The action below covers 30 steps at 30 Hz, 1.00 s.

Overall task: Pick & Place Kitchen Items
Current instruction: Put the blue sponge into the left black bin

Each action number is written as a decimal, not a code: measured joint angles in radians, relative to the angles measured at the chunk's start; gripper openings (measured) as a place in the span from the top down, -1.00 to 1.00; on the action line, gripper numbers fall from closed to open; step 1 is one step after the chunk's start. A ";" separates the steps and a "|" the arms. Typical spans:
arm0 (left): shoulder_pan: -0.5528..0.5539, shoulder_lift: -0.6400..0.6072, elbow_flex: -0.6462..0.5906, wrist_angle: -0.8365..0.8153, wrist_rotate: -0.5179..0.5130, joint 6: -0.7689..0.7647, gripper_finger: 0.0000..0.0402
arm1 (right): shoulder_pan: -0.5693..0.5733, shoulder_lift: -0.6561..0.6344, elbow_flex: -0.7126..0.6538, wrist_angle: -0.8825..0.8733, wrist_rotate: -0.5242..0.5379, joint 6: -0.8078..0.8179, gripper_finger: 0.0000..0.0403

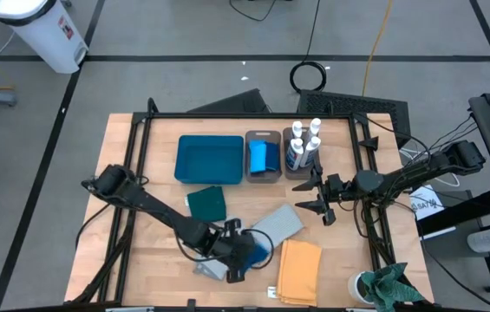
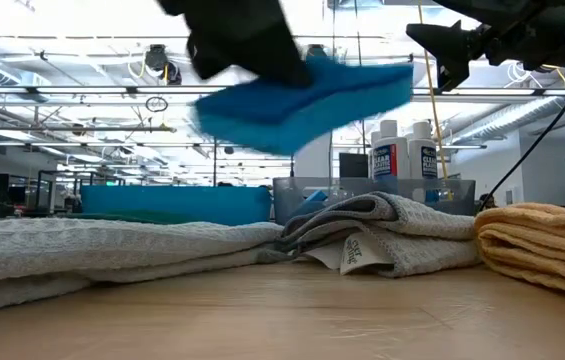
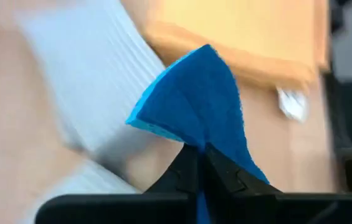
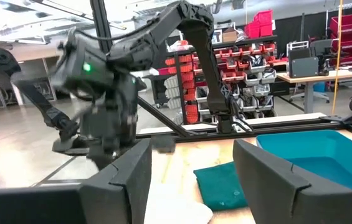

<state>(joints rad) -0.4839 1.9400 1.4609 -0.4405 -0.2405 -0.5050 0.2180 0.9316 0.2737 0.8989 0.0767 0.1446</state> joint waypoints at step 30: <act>0.151 -0.097 -0.022 0.253 -0.640 0.357 0.96 | 0.000 0.120 0.000 -0.082 0.078 0.009 0.02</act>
<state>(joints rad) -0.3333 1.8434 1.4391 -0.1871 -0.8809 -0.1484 0.2180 1.0518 0.2737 0.8170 0.1542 0.1539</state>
